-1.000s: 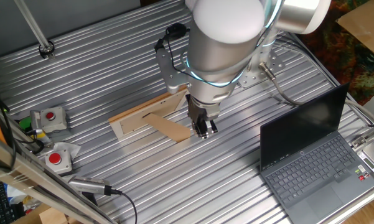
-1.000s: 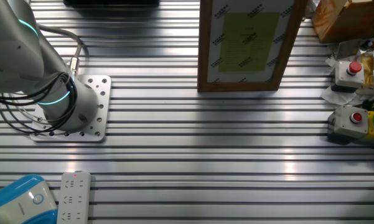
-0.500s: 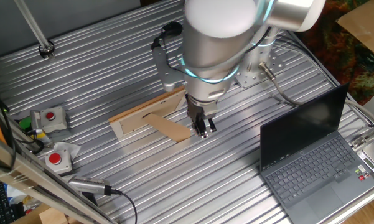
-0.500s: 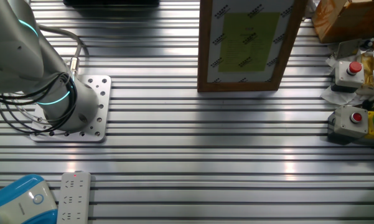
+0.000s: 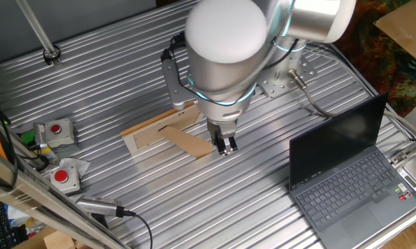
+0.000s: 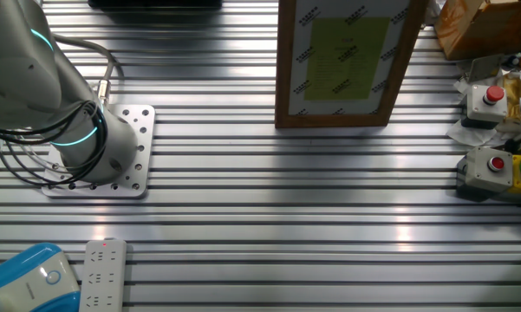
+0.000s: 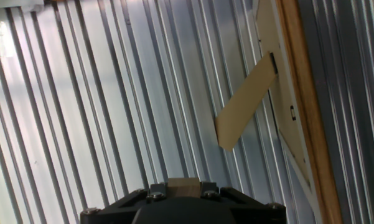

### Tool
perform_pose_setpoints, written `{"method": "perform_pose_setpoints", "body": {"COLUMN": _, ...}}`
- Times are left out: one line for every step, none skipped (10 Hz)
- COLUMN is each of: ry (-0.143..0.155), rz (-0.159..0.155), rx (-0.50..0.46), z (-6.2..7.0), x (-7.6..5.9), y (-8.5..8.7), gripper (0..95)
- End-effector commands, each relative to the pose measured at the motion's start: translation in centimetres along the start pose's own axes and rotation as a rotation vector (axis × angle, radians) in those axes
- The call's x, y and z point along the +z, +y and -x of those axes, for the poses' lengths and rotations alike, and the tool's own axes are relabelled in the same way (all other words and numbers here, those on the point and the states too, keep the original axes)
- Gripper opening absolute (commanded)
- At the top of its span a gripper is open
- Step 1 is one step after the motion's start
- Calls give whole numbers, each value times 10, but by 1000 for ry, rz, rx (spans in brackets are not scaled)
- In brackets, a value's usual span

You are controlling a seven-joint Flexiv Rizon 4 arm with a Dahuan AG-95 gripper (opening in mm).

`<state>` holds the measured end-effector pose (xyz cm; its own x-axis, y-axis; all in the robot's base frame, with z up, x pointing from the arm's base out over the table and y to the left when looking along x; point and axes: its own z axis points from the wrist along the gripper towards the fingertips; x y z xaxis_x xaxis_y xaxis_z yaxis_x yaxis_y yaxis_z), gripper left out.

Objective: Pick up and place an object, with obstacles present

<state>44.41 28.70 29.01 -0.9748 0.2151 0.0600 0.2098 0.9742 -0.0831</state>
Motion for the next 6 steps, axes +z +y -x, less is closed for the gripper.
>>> {"method": "perform_pose_setpoints", "body": {"ry": -3, "rz": 17, "rx": -9, "z": 0, "x": 0, "y": 0, "gripper": 0}}
{"method": "perform_pose_setpoints", "body": {"ry": -2, "rz": 21, "rx": -13, "z": 0, "x": 0, "y": 0, "gripper": 0}}
{"method": "perform_pose_setpoints", "body": {"ry": -5, "rz": 26, "rx": -21, "z": 0, "x": 0, "y": 0, "gripper": 0}}
{"method": "perform_pose_setpoints", "body": {"ry": -10, "rz": 29, "rx": -24, "z": 0, "x": 0, "y": 0, "gripper": 0}}
{"method": "perform_pose_setpoints", "body": {"ry": -10, "rz": 32, "rx": -30, "z": 0, "x": 0, "y": 0, "gripper": 0}}
{"method": "perform_pose_setpoints", "body": {"ry": -14, "rz": 38, "rx": -35, "z": 0, "x": 0, "y": 0, "gripper": 0}}
